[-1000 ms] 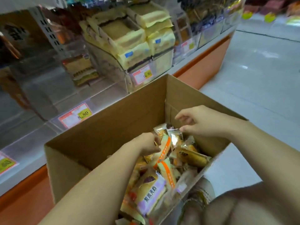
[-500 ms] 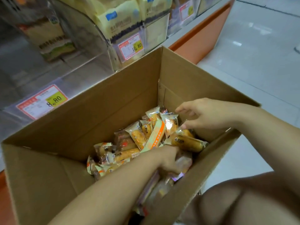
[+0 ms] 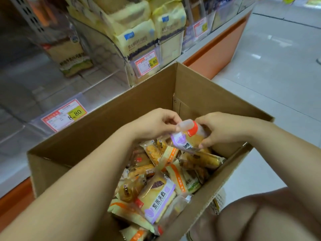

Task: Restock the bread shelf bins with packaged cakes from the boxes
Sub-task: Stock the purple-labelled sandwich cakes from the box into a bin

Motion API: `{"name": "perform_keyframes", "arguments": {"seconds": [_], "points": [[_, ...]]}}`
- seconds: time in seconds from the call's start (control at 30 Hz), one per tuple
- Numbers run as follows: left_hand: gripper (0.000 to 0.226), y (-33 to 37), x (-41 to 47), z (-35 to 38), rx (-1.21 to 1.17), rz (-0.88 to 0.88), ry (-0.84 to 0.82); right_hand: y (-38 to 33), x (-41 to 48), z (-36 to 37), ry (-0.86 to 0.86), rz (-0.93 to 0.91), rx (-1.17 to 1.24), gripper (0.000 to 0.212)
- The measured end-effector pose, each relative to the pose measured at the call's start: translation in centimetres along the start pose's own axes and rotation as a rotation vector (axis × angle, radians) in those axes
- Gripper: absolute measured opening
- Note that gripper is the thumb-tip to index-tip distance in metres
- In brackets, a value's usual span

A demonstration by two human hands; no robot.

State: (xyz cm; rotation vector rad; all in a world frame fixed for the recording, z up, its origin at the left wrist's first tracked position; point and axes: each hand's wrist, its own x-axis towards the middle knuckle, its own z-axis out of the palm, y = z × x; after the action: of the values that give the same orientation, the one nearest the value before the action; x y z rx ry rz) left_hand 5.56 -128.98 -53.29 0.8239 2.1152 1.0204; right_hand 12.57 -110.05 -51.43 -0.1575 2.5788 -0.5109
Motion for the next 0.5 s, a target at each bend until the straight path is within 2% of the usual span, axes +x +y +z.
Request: {"name": "perform_keyframes", "arguments": {"seconds": [0.1,0.2,0.23,0.3,0.37,0.5], "points": [[0.009,0.3,-0.9,-0.7,-0.286,0.019,0.052,-0.4,-0.2,-0.4,0.082,-0.03,0.101,0.028],[0.009,-2.5,-1.1,-0.2,-0.538,-0.129,0.163,-0.3,-0.2,-0.4,0.124,0.018,0.032,0.019],[0.015,-3.8,-1.2,0.0,-0.52,-0.221,0.208,-0.2,-0.1,-0.3,0.125,0.045,0.012,0.02],[0.028,-6.7,-1.7,0.9,-0.316,-0.4,0.225,0.0,0.0,-0.2,0.113,0.106,-0.009,0.025],[0.034,-9.1,-2.8,2.0,-0.126,-0.548,0.125,0.2,0.1,-0.1,0.095,0.151,-0.034,0.029],[0.043,-11.8,-4.2,3.9,-0.093,-0.761,-0.107,0.1,0.1,-0.2,0.066,0.17,0.007,0.032]]}}
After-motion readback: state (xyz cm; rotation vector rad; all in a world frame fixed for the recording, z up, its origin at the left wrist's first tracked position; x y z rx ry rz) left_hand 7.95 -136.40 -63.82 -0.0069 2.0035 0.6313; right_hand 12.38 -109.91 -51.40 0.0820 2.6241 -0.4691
